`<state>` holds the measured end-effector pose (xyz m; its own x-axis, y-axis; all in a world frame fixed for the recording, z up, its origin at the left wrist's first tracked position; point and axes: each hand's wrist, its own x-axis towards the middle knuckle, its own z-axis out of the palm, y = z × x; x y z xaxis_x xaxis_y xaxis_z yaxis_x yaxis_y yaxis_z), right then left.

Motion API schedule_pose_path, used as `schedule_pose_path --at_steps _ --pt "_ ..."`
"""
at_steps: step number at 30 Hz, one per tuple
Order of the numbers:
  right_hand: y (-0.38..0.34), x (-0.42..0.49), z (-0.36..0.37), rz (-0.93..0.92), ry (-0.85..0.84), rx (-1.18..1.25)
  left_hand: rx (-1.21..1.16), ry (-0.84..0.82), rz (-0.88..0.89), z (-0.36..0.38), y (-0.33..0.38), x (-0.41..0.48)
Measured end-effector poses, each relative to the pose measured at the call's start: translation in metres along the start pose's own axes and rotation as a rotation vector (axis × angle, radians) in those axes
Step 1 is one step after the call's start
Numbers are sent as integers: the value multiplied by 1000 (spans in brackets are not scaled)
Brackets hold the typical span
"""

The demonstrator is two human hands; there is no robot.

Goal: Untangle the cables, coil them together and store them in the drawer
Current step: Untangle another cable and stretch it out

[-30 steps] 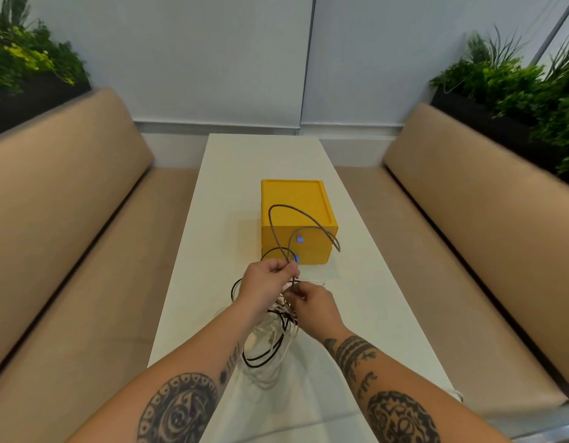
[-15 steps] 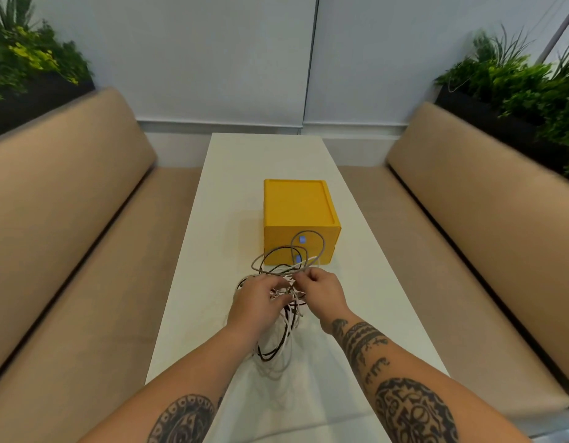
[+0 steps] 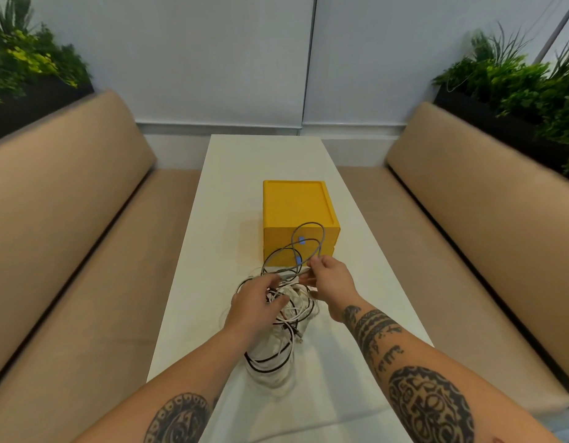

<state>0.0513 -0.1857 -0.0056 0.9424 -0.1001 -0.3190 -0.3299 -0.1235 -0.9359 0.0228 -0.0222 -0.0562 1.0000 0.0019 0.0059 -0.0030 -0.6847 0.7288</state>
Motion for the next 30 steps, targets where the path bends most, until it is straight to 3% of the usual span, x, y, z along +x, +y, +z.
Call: schedule_pose_path --at_steps 3,6,10,16,21,25,30 --pt "2 -3 3 -23 -1 -20 -226 1 40 -8 15 2" --pt "-1 -8 4 -57 3 -39 -303 8 79 -15 27 1" --pt "-11 -17 2 -31 -45 78 -298 38 79 -27 38 -1" --pt "-57 -30 -5 -45 -113 452 -149 -3 95 -52 56 2" --pt "-86 -37 -13 -183 -110 367 -131 56 116 -76 78 7" --pt "-99 -43 -13 -220 -126 295 -310 39 167 -96 109 3" --pt "-110 -50 -16 -261 -86 211 -298 63 266 -111 131 4"
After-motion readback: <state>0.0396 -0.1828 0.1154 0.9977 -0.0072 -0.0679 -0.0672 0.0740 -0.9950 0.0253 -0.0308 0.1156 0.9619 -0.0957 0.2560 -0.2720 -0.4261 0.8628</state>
